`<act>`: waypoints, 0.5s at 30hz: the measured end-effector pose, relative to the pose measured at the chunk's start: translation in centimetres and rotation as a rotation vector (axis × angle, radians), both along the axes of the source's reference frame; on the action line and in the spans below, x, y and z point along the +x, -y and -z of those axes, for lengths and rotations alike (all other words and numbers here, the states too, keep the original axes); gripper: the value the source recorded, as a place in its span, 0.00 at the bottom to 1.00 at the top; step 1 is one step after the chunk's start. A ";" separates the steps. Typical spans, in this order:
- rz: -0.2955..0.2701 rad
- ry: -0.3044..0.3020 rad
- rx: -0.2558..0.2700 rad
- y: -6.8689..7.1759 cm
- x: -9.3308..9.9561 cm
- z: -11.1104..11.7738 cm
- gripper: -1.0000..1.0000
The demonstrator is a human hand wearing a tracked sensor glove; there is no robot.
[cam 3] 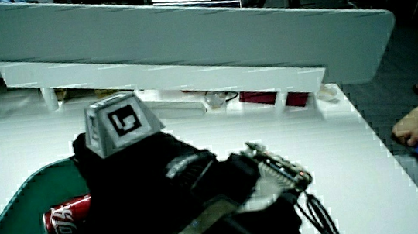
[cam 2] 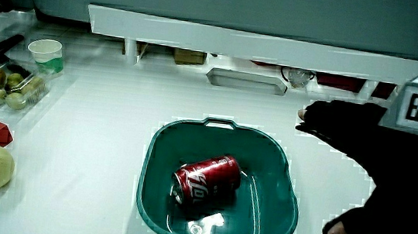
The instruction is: Pick cola from plate
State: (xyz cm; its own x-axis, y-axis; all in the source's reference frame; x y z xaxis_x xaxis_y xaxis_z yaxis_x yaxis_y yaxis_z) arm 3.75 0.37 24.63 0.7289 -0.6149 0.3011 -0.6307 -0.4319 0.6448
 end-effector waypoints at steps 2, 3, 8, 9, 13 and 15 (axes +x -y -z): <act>0.007 -0.013 -0.017 0.6 -0.8 -0.4 0.50; 0.010 -0.019 -0.025 0.9 -1.1 -0.6 0.50; -0.056 -0.021 0.160 2.7 -2.1 -2.2 0.50; -0.041 -0.023 0.133 2.9 -2.4 -2.4 0.50; -0.052 -0.041 0.179 3.7 -3.3 -3.1 0.50; -0.067 -0.117 0.150 4.1 -3.7 -4.3 0.50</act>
State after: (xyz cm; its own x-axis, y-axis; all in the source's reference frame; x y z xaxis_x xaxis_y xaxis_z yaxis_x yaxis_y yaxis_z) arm 0.00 -3.76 28.91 0.7945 -0.5951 0.1208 -0.5219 -0.5674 0.6369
